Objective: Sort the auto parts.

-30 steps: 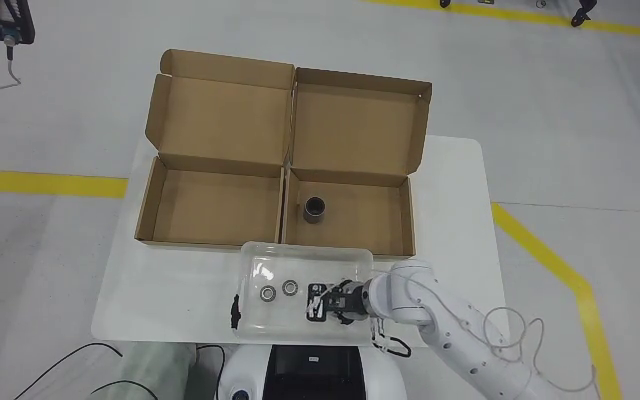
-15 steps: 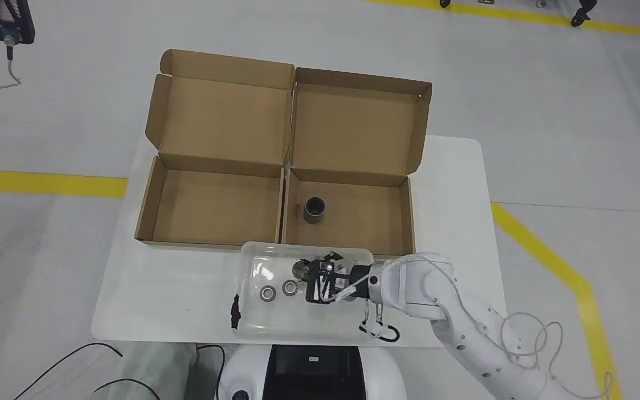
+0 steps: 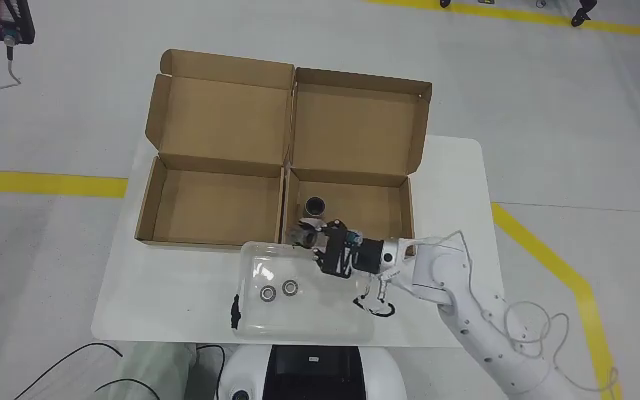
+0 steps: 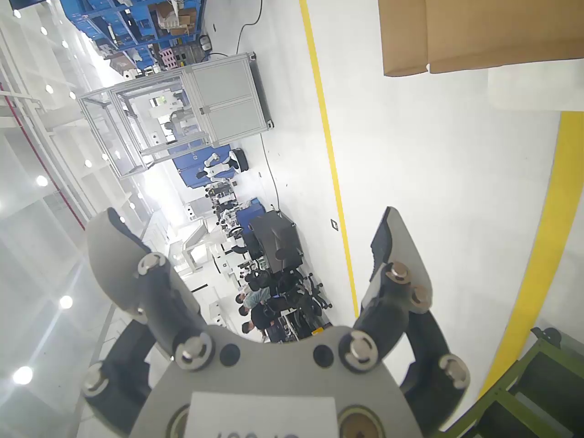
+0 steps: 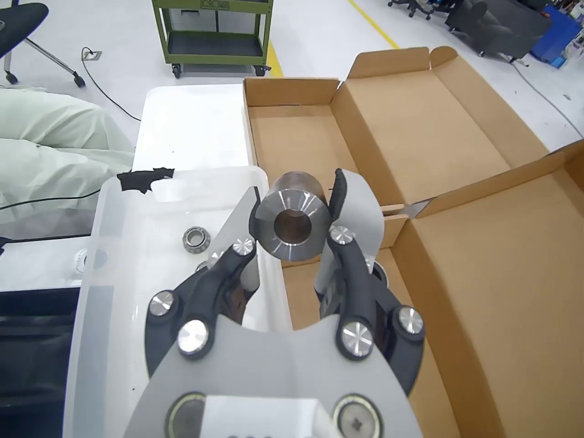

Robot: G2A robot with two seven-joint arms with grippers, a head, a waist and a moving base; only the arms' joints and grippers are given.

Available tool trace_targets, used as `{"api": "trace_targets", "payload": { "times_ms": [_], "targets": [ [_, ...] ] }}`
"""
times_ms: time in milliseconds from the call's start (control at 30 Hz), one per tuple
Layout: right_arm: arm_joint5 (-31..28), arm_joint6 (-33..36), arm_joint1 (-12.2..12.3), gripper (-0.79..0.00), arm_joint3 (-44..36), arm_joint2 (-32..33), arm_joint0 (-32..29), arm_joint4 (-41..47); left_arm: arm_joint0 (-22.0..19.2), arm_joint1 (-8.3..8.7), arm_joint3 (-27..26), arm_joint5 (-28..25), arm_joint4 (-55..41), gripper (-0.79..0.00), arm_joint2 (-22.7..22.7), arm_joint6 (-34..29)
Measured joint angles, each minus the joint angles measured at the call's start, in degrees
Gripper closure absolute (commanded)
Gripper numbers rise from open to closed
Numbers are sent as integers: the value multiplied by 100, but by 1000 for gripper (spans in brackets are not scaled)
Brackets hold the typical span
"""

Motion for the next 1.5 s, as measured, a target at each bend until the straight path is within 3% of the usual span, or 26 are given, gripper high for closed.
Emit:
{"api": "trace_targets", "payload": {
  "times_ms": [367,600,967,1267,1500],
  "targets": [
    [-382,-1836,59,0,-248,574,-68,75,0,0,0,0,0,-785,0,0],
    [-423,-2284,19,0,-287,686,260,197,0,0,0,0,0,-785,0,0],
    [-863,-2400,29,0,-292,804,374,243,0,0,0,0,0,-785,0,0],
    [-577,-2181,-169,0,349,249,1140,334,0,0,0,0,0,-785,0,0],
    [-264,-1991,-249,0,491,39,1218,245,0,0,0,0,0,-785,0,0]
  ]
}}
